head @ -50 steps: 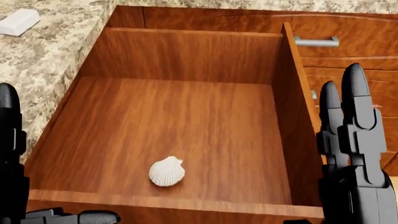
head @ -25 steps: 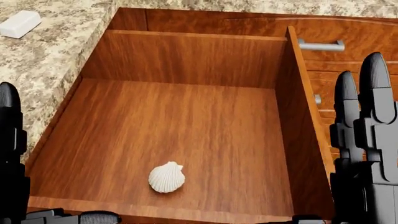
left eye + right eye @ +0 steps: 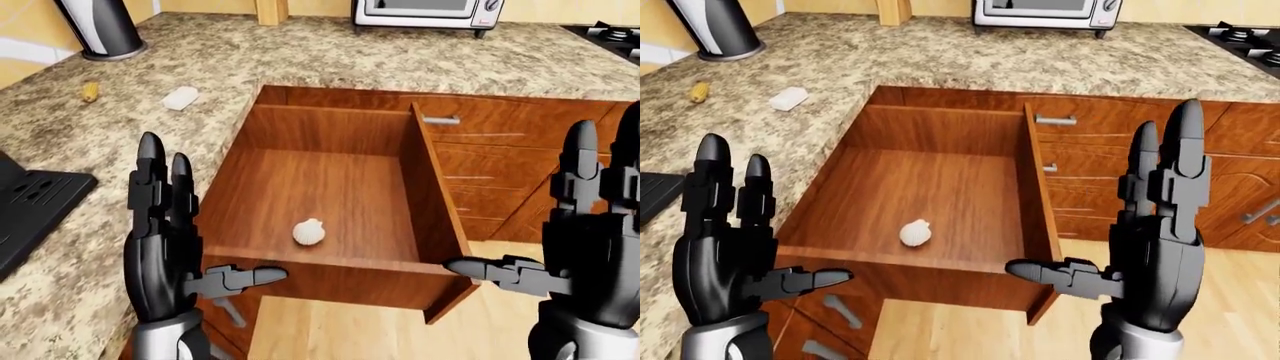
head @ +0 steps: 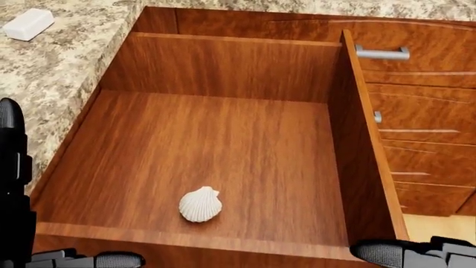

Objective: Close the right drawer.

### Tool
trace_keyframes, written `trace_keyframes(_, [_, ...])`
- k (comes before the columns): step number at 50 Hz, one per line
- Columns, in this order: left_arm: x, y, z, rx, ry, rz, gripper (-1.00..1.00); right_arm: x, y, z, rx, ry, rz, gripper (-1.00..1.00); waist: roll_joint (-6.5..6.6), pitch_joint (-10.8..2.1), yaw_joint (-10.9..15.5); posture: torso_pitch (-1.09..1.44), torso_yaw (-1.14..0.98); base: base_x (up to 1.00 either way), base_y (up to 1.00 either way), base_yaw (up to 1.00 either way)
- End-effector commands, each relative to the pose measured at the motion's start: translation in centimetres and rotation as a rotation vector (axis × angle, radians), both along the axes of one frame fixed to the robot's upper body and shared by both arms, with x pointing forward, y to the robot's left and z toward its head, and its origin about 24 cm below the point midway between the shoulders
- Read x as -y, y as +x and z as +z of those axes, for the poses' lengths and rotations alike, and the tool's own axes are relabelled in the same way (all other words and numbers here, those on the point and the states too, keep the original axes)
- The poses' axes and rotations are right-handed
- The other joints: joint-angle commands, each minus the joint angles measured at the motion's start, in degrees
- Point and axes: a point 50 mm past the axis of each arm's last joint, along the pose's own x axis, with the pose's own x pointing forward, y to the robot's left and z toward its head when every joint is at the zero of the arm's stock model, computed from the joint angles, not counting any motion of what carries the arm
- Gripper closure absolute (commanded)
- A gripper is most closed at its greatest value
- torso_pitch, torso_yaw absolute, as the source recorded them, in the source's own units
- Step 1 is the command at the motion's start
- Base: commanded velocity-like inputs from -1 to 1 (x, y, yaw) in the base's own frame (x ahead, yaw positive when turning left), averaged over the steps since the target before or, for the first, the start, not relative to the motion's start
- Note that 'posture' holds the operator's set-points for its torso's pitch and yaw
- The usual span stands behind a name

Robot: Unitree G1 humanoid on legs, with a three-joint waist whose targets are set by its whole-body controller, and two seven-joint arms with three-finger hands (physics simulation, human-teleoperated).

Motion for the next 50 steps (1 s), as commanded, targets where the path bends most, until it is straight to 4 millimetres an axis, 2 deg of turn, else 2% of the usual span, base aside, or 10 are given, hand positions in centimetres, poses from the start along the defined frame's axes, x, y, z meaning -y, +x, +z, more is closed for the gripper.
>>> trace_keyframes(1, [0.1, -0.5, 1.2, 0.075, 0.008, -0.004, -1.00, 0.1, -0.5, 0.9, 0.056, -0.008, 0.000, -1.00, -0.03, -0.59, 0.0, 0.00, 0.00, 0.00, 0.00, 0.00])
trace_keyframes(11, [0.2, -0.5, 1.2, 0.076, 0.010, -0.004, -1.00, 2.3, -0.7, 1.0, 0.052, -0.004, -0.065, -1.00, -0.20, -0.60, 0.1, 0.00, 0.00, 0.00, 0.00, 0.00])
trace_keyframes(26, [0.2, -0.5, 1.1, 0.075, 0.010, -0.006, -1.00, 6.8, -0.4, 0.6, 0.037, -0.004, -0.195, -1.00, -0.60, -0.55, 0.1, 0.00, 0.00, 0.00, 0.00, 0.00])
trace_keyframes(33, [0.2, -0.5, 1.2, 0.076, 0.010, -0.006, -1.00, 9.4, 0.9, -2.1, -0.024, 0.015, -0.265, -1.00, -0.77, -0.53, 0.0, 0.00, 0.00, 0.00, 0.00, 0.00])
trace_keyframes(45, [0.2, -0.5, 1.2, 0.077, 0.011, -0.007, -1.00, 12.6, 0.2, -5.2, -0.081, 0.034, -0.362, -1.00, -0.84, -0.43, 0.1, 0.00, 0.00, 0.00, 0.00, 0.00])
trace_keyframes(50, [0.2, -0.6, 1.2, 0.077, 0.012, -0.007, -1.00, 13.9, 0.2, -7.7, -0.127, 0.052, -0.401, -1.00, -1.02, -0.35, 0.0, 0.00, 0.00, 0.00, 0.00, 0.00])
